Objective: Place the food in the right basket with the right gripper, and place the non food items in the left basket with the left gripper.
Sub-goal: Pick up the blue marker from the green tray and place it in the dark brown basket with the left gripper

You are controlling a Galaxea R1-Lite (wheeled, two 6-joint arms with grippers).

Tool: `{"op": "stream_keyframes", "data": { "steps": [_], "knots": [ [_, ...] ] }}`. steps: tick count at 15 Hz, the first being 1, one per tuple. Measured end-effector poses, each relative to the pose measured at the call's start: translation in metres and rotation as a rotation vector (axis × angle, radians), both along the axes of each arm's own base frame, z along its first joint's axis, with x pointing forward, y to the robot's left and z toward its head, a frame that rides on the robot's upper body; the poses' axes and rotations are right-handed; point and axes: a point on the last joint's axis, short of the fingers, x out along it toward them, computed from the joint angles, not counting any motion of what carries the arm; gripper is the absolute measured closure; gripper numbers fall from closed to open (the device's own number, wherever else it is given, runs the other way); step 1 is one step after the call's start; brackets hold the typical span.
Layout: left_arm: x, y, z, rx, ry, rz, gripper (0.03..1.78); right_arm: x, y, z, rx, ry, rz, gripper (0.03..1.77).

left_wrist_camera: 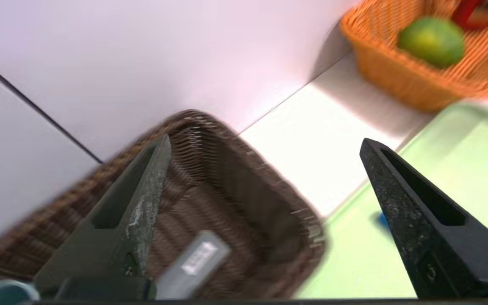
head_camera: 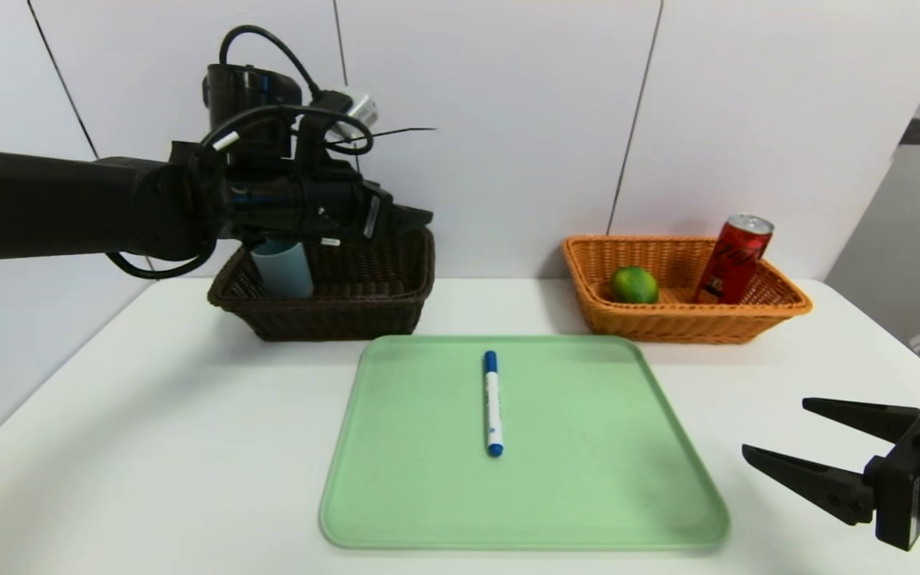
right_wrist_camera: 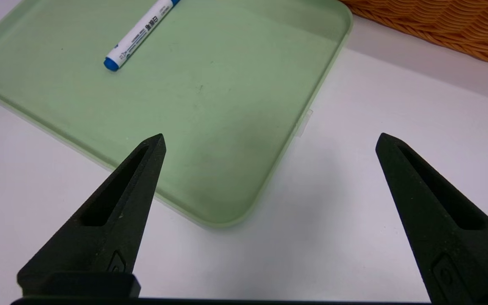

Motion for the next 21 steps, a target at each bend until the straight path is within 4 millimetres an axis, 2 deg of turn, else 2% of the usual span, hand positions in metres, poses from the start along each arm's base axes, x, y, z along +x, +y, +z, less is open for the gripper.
{"op": "stream_keyframes", "data": {
  "steps": [2, 5, 9, 12, 16, 21],
  "knots": [
    [-0.017, -0.025, -0.001, -0.058, 0.027, 0.132, 0.2, 0.0, 0.0, 0.0, -0.001, -0.002, 0.0, 0.09],
    [-0.037, -0.047, -0.031, -0.043, 0.091, 0.343, 0.17, 0.0, 0.0, 0.001, -0.001, -0.007, -0.003, 0.09],
    [-0.077, -0.067, -0.08, 0.016, 0.18, 0.392, 0.14, 0.0, -0.001, 0.002, 0.001, -0.008, -0.013, 0.09],
    [-0.099, -0.079, -0.103, 0.026, 0.244, 0.368, 0.14, 0.001, -0.002, 0.006, 0.007, -0.024, -0.024, 0.09],
    [-0.107, -0.097, -0.119, 0.057, 0.276, 0.33, 0.13, 0.008, -0.004, 0.018, 0.01, -0.061, -0.051, 0.09],
    [-0.097, -0.113, -0.126, 0.058, 0.276, 0.32, 0.12, 0.021, -0.01, 0.025, 0.008, -0.078, -0.098, 0.09]
  ]
}}
